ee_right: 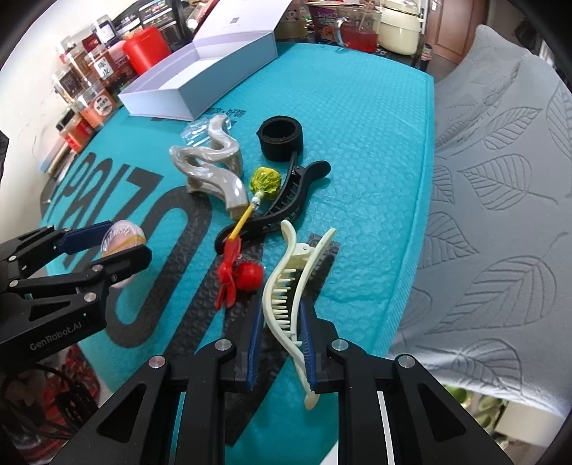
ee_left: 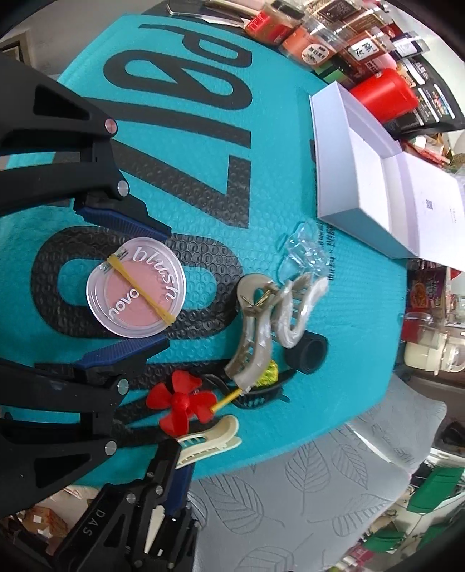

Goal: Organize rigid objects
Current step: 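Grasp the pink blush compact with the left tool while the right tool grasps the cream claw clip, then carry the compact and claw clip into the open white box with both tools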

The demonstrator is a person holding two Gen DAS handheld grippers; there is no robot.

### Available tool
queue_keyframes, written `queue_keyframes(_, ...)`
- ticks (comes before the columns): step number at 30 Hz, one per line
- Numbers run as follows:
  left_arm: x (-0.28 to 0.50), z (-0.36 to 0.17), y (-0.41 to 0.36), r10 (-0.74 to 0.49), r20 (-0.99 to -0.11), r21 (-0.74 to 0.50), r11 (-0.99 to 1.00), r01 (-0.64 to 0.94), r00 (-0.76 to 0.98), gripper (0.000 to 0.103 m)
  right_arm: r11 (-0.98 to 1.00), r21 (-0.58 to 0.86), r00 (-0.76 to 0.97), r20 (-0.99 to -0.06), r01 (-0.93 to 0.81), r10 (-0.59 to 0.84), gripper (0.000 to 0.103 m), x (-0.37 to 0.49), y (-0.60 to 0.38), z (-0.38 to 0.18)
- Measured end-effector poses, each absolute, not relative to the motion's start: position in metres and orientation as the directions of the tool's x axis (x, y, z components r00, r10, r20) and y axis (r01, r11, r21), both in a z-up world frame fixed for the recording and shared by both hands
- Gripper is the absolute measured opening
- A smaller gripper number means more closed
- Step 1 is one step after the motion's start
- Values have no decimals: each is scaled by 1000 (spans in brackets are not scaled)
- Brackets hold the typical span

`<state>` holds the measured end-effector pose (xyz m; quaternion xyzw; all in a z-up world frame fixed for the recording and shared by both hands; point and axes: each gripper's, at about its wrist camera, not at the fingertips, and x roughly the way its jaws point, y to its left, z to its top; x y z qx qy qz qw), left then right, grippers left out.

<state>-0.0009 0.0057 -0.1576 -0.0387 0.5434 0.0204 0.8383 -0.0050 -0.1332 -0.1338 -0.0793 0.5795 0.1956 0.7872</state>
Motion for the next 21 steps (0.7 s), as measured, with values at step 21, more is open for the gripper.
queue_keyframes(21, -38, -71, -10, 63, -865, -26, 985, -170, 497, 54, 855, 167, 272, -903, -491, 333, 20, -47, -144, -48)
